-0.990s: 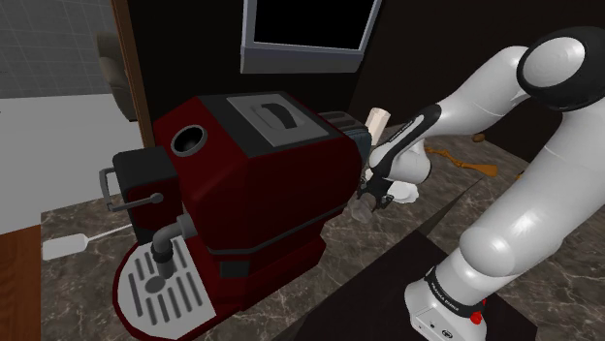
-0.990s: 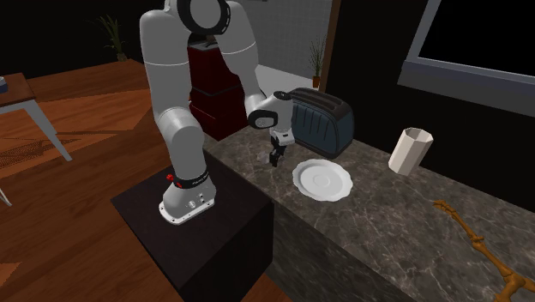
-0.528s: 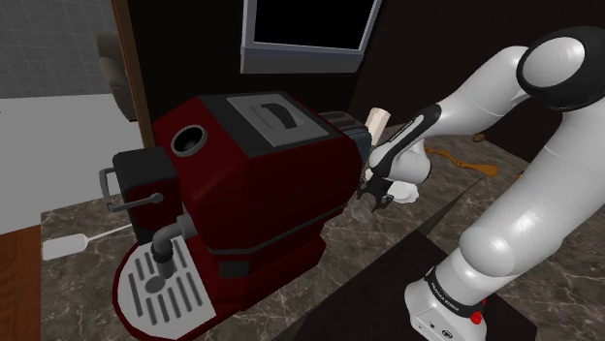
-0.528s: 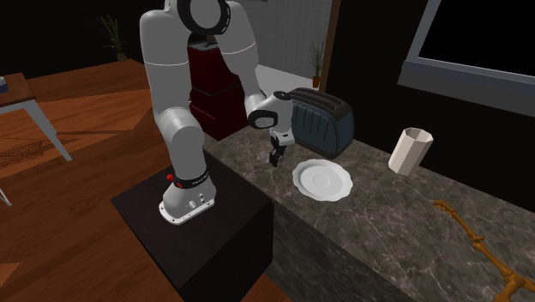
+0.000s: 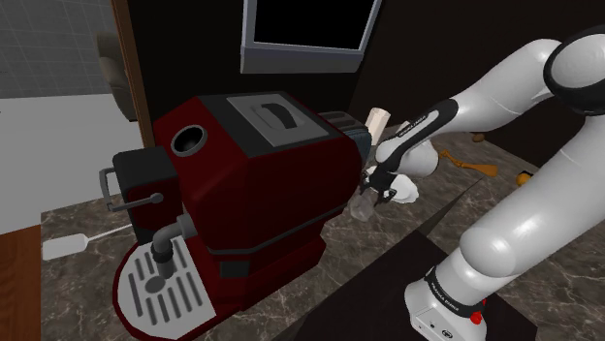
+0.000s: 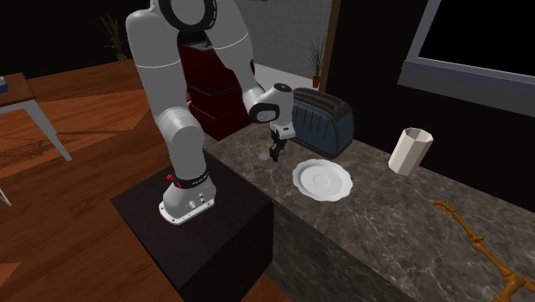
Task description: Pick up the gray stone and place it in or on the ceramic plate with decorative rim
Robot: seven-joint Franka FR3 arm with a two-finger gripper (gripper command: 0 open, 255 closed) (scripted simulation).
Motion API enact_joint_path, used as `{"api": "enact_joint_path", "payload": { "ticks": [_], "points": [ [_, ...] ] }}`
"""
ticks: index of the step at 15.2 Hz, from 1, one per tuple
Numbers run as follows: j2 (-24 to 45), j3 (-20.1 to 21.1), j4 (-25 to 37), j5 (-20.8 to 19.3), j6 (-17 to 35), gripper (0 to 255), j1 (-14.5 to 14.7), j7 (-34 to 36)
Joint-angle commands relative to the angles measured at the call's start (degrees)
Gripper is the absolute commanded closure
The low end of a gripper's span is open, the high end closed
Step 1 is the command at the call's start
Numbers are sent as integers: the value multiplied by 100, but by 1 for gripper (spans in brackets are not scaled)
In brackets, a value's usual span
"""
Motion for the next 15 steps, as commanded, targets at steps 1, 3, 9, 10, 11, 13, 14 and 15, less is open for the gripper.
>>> {"api": "enact_joint_path", "payload": {
  "ticks": [1,3,9,10,11,13,14,15],
  "points": [
    [-243,-28,-29,-216,-209,255,-22,167],
    [-454,-29,-35,-370,-407,255,-58,289],
    [-1049,4,-4,-689,-1020,255,-164,549],
    [-1142,12,8,-727,-1123,255,-180,580],
    [-1144,13,8,-727,-1126,255,-181,581],
    [-917,-191,271,-741,-1185,255,-308,262],
    [-799,-288,411,-736,-1219,255,-366,103],
    [-677,-380,558,-722,-1257,255,-422,-56]
  ]
}}
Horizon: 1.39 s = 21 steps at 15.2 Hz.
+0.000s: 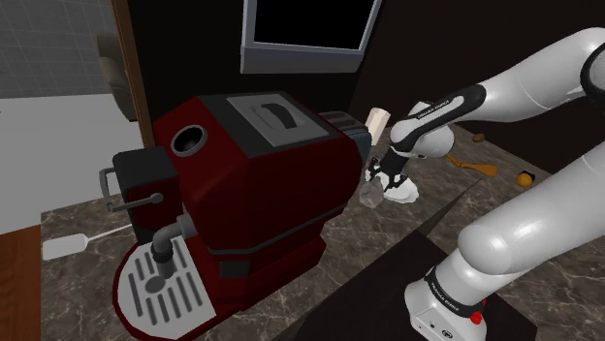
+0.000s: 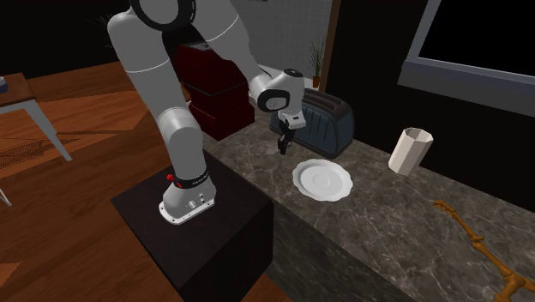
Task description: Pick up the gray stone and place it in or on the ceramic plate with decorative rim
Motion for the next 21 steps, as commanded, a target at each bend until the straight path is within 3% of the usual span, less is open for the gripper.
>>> {"api": "enact_joint_path", "payload": {
  "ticks": [1,11,15,21],
  "points": [
    [252,-196,318,24,-93,255,-122,-346],
    [1637,-754,2133,494,-696,255,-715,-1821],
    [2388,-852,3208,745,-1120,255,-1082,-2382],
    [2749,-736,3176,966,-751,255,-1164,-2555]
  ]
}}
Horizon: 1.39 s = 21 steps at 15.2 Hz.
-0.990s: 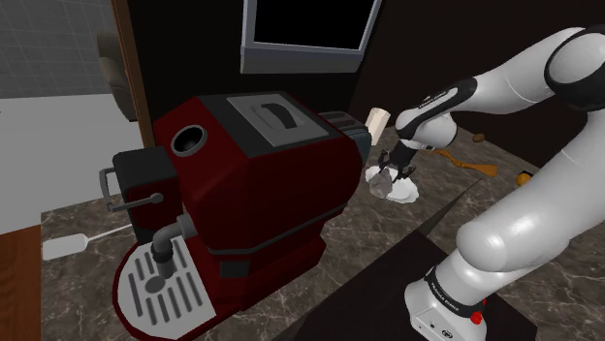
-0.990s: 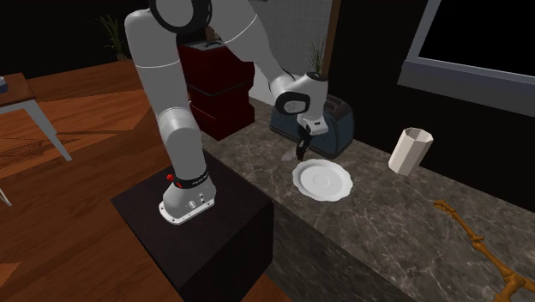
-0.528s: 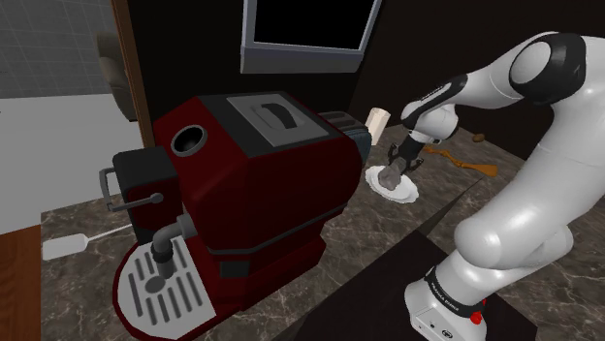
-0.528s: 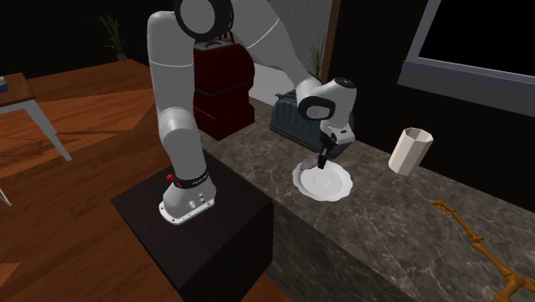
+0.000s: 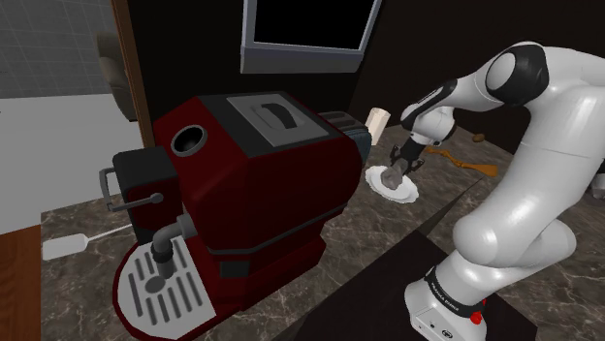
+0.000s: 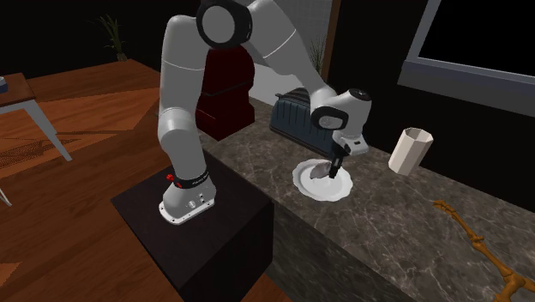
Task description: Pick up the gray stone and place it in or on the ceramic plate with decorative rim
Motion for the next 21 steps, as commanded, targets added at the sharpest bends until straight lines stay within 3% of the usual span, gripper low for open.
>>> {"api": "enact_joint_path", "payload": {
  "ticks": [1,8,14,15,20,21],
  "points": [
    [141,41,22,82,113,255,-29,-63],
    [571,192,49,337,492,255,-134,-264],
    [569,192,49,336,490,255,-134,-263],
    [570,192,49,336,490,0,-134,-263],
    [84,-103,113,-613,-828,0,592,795],
    [133,-86,91,-588,-759,0,581,779]
  ]
}}
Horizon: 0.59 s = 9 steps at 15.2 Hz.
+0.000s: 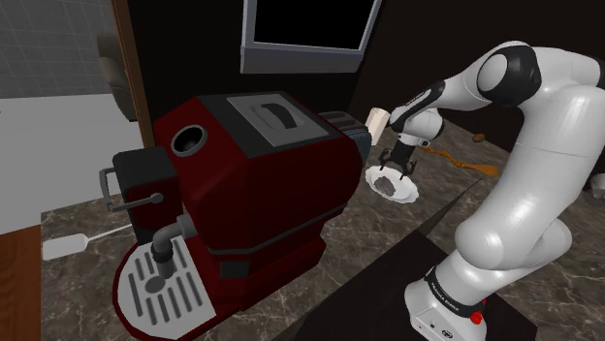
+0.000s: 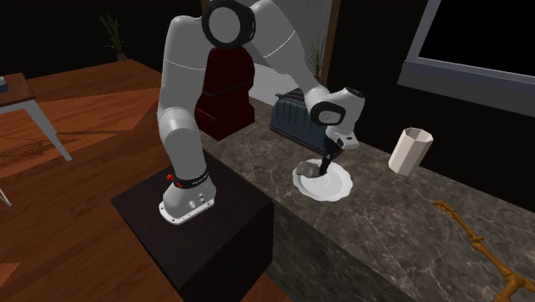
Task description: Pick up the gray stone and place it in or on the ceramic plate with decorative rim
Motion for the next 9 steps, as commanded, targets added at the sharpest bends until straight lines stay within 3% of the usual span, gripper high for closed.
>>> {"api": "enact_joint_path", "payload": {
  "ticks": [1,9],
  "points": [
    [48,4,-4,-46,-43,0,46,74],
    [346,92,-93,111,329,0,-2,-32]
  ]
}}
